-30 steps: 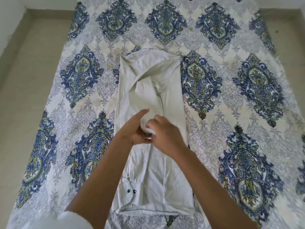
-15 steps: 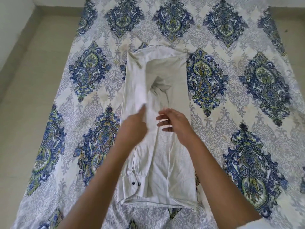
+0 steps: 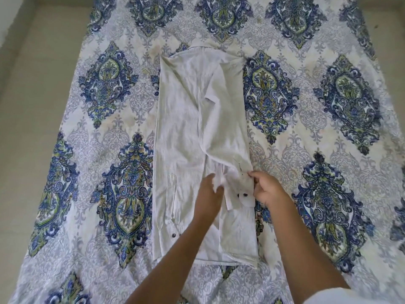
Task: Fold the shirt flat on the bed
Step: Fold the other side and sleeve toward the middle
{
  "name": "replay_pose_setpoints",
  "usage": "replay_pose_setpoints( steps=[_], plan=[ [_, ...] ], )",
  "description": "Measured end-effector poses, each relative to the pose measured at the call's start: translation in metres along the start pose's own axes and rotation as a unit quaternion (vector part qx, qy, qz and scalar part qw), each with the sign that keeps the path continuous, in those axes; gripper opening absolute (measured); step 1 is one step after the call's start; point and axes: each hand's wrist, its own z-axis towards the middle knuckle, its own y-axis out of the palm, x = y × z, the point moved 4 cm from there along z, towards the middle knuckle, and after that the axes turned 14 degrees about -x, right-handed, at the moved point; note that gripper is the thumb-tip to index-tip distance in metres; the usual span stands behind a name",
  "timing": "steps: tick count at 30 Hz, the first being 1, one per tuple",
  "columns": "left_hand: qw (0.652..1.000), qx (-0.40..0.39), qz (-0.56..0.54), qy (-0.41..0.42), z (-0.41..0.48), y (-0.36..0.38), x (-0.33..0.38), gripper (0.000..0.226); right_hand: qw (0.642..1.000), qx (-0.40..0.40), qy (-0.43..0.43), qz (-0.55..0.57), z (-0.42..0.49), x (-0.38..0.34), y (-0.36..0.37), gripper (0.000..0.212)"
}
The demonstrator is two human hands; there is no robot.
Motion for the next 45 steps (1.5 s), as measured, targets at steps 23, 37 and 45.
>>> replay_pose_setpoints(
  steps=[23,37,45],
  plan=[
    [0.926,-0.022,-0.368,-0.08,0.008,0.022,-0.041,0.008,0.984,-0.111,0.026,-0.137,-0.03,0.038,-0.024,0.023],
    [0.981,-0.086,-0.029,-0.172,-0.017,0.038,-0.093,0.013,0.921,-0.021,0.089,-0.38,-0.035,0.097,-0.046,0.022],
    [0.979,-0.066,-0.006,-0.192,-0.015,0.038,-0.077,0.016,0.921,-0.021,0.11,-0.373,-0.034,0.094,-0.045,0.023]
  ],
)
